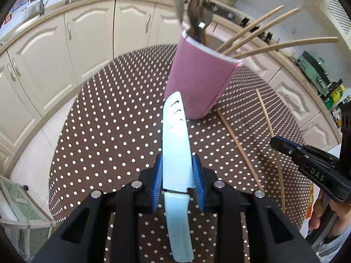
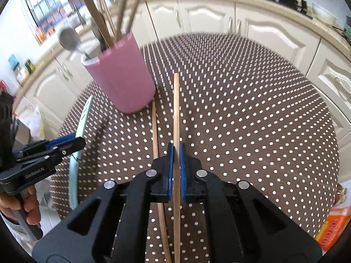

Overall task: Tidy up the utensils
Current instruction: 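Lift the knife and chopstick upright and carry both above the pink cup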

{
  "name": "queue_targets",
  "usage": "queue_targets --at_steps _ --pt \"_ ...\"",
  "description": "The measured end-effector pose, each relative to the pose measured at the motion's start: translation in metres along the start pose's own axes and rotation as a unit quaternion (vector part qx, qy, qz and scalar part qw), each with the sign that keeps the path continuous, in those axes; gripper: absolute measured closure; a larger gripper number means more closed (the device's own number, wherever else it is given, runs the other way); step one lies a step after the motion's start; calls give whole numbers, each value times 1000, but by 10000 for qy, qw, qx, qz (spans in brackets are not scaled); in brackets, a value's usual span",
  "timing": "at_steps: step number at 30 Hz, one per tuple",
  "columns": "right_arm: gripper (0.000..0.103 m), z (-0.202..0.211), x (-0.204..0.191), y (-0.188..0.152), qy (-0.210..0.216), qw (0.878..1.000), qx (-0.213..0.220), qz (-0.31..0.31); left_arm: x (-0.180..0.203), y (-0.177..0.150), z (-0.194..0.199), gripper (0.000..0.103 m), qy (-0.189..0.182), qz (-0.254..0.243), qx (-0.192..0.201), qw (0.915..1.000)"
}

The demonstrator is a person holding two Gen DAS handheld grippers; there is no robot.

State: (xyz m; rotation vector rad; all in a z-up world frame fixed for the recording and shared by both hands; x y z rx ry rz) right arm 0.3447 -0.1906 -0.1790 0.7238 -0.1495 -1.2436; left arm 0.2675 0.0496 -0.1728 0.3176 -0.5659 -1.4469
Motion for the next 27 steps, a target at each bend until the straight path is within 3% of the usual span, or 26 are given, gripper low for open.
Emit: queue_targets --at_steps 6,12,27 --pt "97 48 -4 -10 146 9959 890 -95 8 -2 39 77 -152 -196 574 9980" --pt "97 90 -25 -15 5 9845 1750 106 33 -8 65 77 -315 -454 1028 9932" --pt "97 145 -83 -14 408 9574 2808 541 55 1 110 77 -748 -608 1614 9822"
Point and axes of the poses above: each gripper's, at about its wrist camera, not at the fingertips, and z roughly against the way its jaws point, x to its right, y to its top, the point moved 3 cm from there along -z, roughly the way its jaws point, and after that the axes turned 5 degrees about y, right-handed, at the moved point
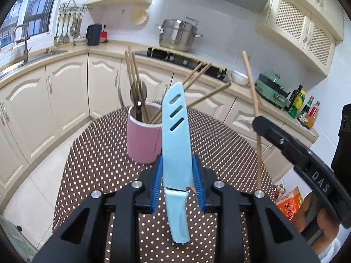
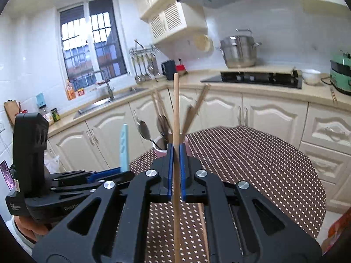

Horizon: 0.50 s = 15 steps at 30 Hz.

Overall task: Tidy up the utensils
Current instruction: 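Lift the knife and chopstick upright and carry both above the pink cup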

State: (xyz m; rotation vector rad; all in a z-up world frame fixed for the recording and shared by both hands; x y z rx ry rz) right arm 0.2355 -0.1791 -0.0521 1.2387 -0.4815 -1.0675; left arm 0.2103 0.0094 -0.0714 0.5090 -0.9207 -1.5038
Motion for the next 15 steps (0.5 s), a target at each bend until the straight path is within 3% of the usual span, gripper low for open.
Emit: queue_targets --at_steps 15 --pt "97 -27 -27 34 195 9964 805 181 2 67 12 77 28 -236 1024 9945"
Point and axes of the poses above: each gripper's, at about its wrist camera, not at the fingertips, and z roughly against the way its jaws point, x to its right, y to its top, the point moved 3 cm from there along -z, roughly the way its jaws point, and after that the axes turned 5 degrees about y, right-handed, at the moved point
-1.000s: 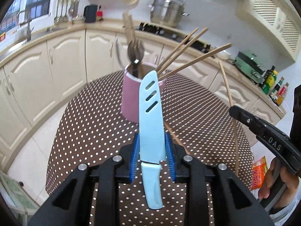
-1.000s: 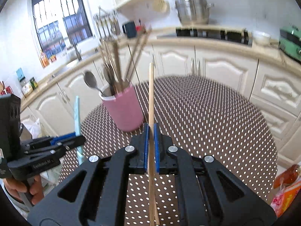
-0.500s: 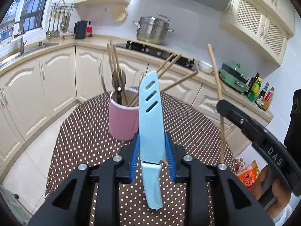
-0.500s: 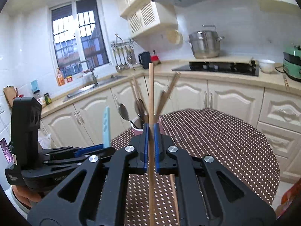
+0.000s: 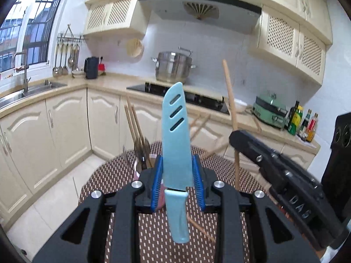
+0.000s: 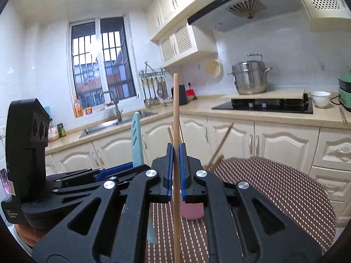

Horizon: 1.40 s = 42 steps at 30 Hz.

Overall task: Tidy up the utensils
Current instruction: 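Lift the knife and chopstick upright and carry both above the pink cup, then lower the knife into the pink cup and open the left tool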

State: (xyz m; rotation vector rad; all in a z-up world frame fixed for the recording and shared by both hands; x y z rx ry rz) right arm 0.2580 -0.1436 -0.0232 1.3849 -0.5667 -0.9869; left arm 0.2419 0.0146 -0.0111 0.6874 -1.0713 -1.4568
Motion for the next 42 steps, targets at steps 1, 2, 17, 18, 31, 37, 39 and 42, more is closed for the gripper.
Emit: queue_targets --at_steps 1,2,17,18,31,37,39,42 --pt "97 -4 0 2 5 10000 43 4 -2 5 -2 77 -4 9 63 10000" --pt "97 -10 1 5 24 9999 105 -7 -4 10 -5 77 12 18 141 9999" --pt "97 -82 23 9 -323 9954 854 -306 -38 35 -69 77 239 398 882 9950" --pt "97 -85 24 7 -357 9946 923 -309 -40 34 -72 77 232 438 890 9948" --pt "97 -105 34 4 -485 9908 1248 -217 -55 15 -103 76 183 516 785 9954" --pt "97 -111 37 2 -548 9904 1263 -148 -61 13 -103 76 96 554 702 9959" --pt "97 -112 37 0 -562 9903 1263 -114 -62 14 -102 75 65 539 688 9962" --pt "97 -114 37 -2 -565 9907 1233 -108 -59 15 -101 73 49 466 712 9964"
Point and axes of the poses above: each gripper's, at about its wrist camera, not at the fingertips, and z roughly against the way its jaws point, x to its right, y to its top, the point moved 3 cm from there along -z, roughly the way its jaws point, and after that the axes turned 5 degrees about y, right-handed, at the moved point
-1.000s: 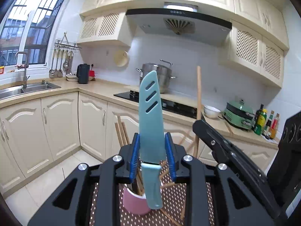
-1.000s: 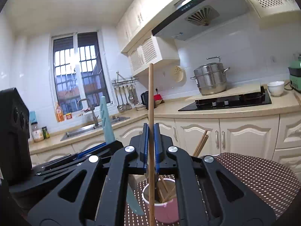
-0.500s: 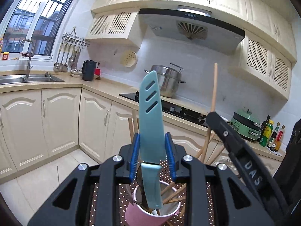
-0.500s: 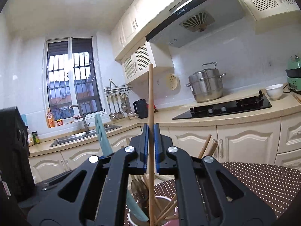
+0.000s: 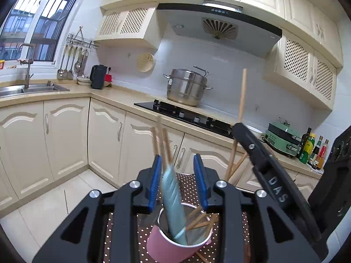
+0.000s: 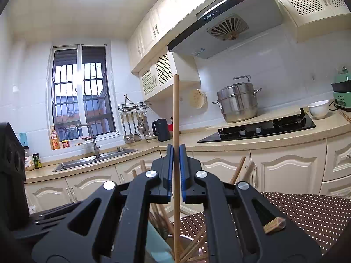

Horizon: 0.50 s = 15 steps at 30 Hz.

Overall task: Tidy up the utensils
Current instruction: 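Lower the knife into the pink cup and open the left tool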

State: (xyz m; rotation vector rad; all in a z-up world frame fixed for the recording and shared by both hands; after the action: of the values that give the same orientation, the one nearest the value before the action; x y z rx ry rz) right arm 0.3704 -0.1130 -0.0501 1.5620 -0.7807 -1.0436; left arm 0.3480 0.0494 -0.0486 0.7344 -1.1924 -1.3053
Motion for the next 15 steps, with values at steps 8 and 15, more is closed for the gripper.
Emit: queue_targets --at_steps 8,15 --pt "97 6 -3 -4 32 9998 -91 165 -2 5 11 66 109 47 37 9999" --pt "97 11 -7 -4 46 9992 -218 334 -4 8 21 62 441 -90 91 9989"
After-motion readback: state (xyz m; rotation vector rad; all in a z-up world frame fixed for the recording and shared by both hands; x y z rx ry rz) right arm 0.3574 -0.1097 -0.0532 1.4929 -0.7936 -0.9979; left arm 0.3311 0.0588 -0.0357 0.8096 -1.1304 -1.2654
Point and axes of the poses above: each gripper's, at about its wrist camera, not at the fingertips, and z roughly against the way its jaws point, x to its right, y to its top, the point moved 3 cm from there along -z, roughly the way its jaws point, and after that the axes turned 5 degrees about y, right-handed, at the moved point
